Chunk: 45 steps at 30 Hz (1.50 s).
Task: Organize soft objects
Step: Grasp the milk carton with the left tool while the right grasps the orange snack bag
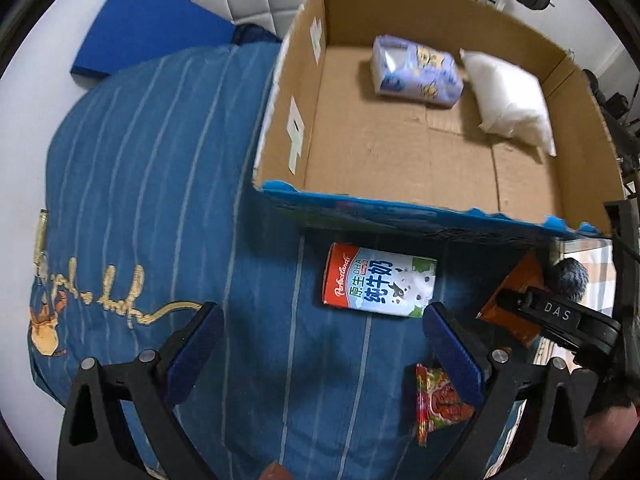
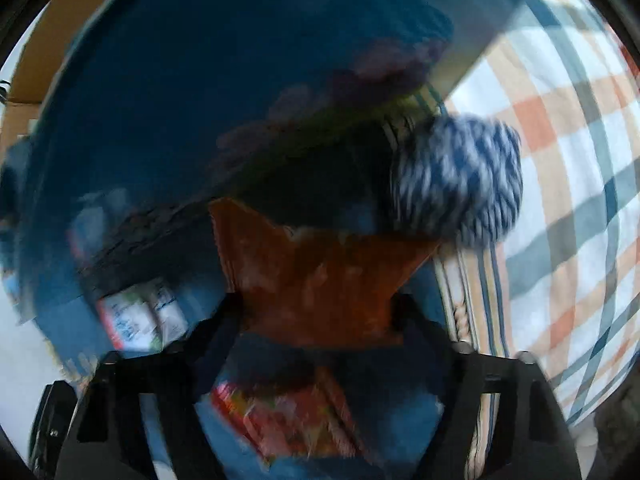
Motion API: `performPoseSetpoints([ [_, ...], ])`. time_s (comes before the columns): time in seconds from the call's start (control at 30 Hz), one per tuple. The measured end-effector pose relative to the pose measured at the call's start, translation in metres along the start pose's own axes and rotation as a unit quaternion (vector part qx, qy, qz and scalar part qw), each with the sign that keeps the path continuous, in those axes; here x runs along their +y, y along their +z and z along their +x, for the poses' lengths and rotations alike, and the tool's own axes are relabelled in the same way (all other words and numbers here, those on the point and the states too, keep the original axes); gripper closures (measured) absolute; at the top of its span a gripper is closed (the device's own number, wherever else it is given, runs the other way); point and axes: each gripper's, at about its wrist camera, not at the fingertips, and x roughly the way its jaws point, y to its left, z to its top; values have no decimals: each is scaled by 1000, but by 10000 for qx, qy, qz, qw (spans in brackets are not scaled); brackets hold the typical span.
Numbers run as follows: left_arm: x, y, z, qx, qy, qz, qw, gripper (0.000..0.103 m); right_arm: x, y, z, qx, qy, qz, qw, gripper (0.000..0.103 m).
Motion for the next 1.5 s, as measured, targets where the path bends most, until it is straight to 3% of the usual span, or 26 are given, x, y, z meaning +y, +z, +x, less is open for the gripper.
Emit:
performPoseSetpoints([
  [0.07,-1,4,10,104,-1,-5,9999,1,8,-1,1,-56,-138,-160,9998,39],
  [0.17,-8,11,29,344,-56,72,9994,1,14,-6,1,-26,-240,-423,9988,44],
  [0.47,-36,20,66,912,-487,319,9941,1,-5,-18,-2,84,-395,-574,9975,45],
  [0.63,-44,23,99,1298,-418,404,9898,1,-10,-26,-2,185,-371,-588,9974,45],
  [0.7,-44,23,104,1230,-419,424,9906,12,-7,-27,-2,210,-364,-628,9971,45],
  [0.9,-40,11,100,1014,-461,424,9929,14,-16,-27,1,297,-349,-726,9963,45],
  [1.2,-29,-62,96,1243,-368,276,9912,13,-14,-57,9,613,-418,-1064,9915,46],
  [1.23,-29,-68,94,1114,-367,283,9927,13,-14,-59,12,621,-418,-1074,9914,46],
  [1.43,-32,-76,92,1063,-342,259,9934,14,5,-61,14,575,-560,-1173,9898,48],
  [1.5,-29,-64,80,1040,-331,264,9937,14,10,-62,8,556,-528,-1205,9897,49],
])
